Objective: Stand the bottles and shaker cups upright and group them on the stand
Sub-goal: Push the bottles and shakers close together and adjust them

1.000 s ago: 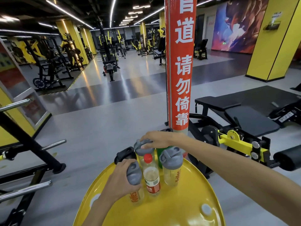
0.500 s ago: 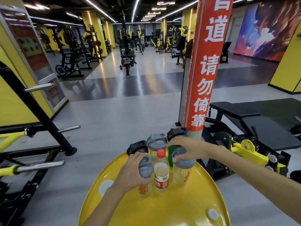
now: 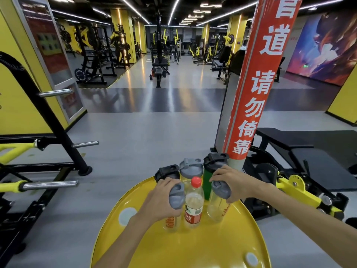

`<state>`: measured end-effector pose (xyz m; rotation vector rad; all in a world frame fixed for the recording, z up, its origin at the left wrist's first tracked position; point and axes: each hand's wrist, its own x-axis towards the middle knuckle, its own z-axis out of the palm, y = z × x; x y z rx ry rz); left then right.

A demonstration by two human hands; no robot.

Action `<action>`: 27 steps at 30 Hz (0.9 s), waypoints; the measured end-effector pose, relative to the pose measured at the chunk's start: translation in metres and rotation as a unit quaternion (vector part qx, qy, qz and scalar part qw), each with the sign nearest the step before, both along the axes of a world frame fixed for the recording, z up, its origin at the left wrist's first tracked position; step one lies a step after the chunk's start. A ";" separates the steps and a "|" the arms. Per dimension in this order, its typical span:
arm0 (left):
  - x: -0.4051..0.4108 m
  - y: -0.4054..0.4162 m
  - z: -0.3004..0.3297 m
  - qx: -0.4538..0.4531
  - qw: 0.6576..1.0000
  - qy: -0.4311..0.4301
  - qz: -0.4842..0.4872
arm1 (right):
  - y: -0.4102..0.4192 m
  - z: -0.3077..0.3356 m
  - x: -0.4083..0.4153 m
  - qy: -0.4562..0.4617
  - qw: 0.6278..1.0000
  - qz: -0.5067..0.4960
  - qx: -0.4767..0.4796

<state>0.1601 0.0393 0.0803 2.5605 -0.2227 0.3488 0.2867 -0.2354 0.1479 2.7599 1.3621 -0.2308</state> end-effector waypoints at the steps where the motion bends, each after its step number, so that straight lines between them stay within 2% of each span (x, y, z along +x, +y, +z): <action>1: 0.000 0.000 0.000 0.000 1.000 0.002 0.000 | -0.001 0.000 0.000 -0.003 1.000 -0.005 0.003; 6: 0.000 0.000 0.000 -0.003 1.000 0.005 0.000 | 0.007 -0.006 -0.002 -0.008 1.000 -0.011 0.007; 12: 0.001 0.001 0.000 -0.001 1.000 0.006 0.000 | 0.012 -0.008 -0.002 -0.057 0.997 0.017 -0.040; 27: -0.001 0.001 0.001 -0.006 1.000 0.013 0.002 | 0.015 -0.001 -0.007 -0.004 0.999 0.005 -0.038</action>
